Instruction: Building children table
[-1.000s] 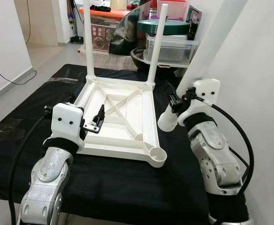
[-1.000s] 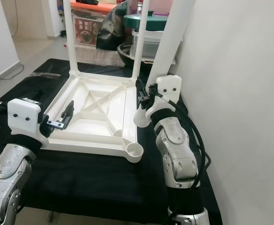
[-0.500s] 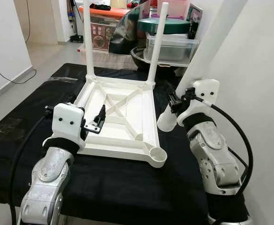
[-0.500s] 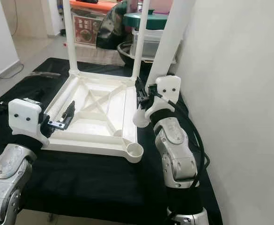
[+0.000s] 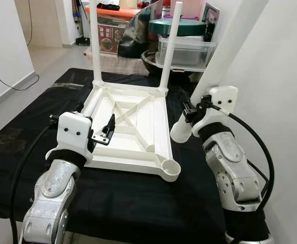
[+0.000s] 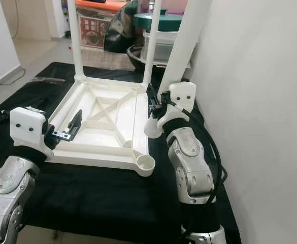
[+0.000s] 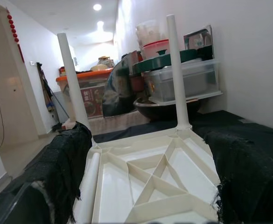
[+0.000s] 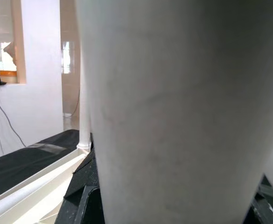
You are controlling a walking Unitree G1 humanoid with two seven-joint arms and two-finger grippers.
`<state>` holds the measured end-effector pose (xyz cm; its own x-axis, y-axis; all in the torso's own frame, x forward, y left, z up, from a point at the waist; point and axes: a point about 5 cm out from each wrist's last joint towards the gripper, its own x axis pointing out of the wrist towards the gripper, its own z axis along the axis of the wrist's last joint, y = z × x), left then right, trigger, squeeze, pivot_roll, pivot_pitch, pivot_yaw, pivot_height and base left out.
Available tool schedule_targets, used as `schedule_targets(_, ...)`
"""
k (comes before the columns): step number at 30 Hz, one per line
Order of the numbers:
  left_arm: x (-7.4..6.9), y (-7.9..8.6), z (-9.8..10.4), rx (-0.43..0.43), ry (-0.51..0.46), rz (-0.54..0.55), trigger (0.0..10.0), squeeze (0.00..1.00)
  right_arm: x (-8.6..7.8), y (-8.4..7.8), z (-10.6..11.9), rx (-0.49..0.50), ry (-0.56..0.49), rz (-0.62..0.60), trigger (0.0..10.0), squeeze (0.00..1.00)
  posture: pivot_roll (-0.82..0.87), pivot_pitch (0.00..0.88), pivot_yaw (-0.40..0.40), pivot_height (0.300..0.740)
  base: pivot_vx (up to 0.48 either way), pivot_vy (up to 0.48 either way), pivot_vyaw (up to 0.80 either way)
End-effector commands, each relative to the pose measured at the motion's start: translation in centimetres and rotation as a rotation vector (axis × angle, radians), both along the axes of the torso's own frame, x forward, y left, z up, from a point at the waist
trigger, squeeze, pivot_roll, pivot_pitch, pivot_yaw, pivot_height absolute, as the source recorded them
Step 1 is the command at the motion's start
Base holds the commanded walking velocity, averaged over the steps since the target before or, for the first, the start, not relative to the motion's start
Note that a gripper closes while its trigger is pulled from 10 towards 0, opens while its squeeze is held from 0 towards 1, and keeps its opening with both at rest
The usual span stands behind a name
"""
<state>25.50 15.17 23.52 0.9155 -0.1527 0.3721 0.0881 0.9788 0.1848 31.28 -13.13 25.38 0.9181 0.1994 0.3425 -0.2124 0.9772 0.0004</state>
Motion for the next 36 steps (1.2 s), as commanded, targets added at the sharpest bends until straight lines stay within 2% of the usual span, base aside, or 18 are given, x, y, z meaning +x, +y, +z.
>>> schedule_targets(1,0.0,-0.2,0.0,-0.004,-0.001,-0.014,10.0,0.0,0.0,-0.1,0.1,0.006,-0.015,-0.007,10.0,0.0,0.07,0.0,-0.112,0.74,0.251,0.0,0.0)
schedule_targets(19,0.0,-0.2,0.0,-0.001,-0.002,-0.017,10.0,0.0,0.0,-0.1,0.0,0.009,-0.014,-0.008,10.0,0.0,0.07,0.0,-0.105,0.74,0.268,0.0,0.0)
schedule_targets(32,-0.3,0.0,-0.2,-0.019,-0.003,0.0,10.0,0.0,0.1,-0.1,-0.2,0.007,-0.006,0.002,10.0,0.0,0.07,0.0,-0.115,0.74,0.0,0.0,0.0)
schedule_targets(36,-0.5,0.3,-1.0,-0.037,0.034,-0.004,10.0,0.0,-0.1,-0.4,-0.3,0.004,-0.004,-0.003,10.0,0.0,0.07,0.0,-0.112,0.74,0.0,0.0,0.0)
